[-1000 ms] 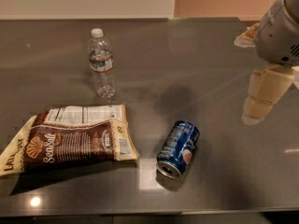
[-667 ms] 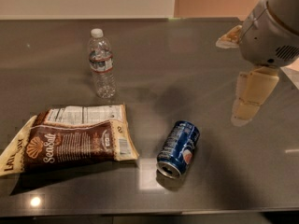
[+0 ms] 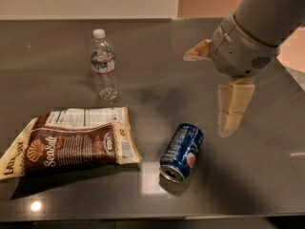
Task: Place pepsi can upright
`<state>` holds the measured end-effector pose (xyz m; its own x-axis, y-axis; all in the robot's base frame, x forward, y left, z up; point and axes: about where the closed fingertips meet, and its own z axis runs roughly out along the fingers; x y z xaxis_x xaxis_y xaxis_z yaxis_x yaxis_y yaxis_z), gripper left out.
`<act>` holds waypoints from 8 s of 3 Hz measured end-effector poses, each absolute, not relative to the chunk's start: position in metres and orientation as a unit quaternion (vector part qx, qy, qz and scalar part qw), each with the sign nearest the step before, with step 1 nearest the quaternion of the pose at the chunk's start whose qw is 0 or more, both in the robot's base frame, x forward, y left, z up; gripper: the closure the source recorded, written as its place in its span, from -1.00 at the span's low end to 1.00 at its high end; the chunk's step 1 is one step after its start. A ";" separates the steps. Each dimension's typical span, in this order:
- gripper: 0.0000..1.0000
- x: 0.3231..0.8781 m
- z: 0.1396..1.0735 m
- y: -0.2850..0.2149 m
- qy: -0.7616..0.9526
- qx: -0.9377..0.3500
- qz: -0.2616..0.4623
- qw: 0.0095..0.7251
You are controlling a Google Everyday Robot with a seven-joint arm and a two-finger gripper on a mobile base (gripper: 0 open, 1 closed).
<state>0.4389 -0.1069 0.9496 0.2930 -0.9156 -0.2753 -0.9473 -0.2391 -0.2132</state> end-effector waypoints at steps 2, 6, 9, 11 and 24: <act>-1.00 0.399 0.917 -0.074 0.457 -0.878 0.043 0.133; -1.00 0.349 0.846 -0.055 0.311 -0.949 0.024 0.036; 0.28 0.351 0.836 -0.060 0.283 -0.959 0.000 0.008; 1.00 0.373 0.859 -0.057 0.324 -0.946 0.014 0.026; -0.30 0.457 0.920 -0.065 0.539 -0.496 0.526 0.433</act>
Offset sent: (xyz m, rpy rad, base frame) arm -0.0701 0.0433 -0.0625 -0.1548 -0.0111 0.5311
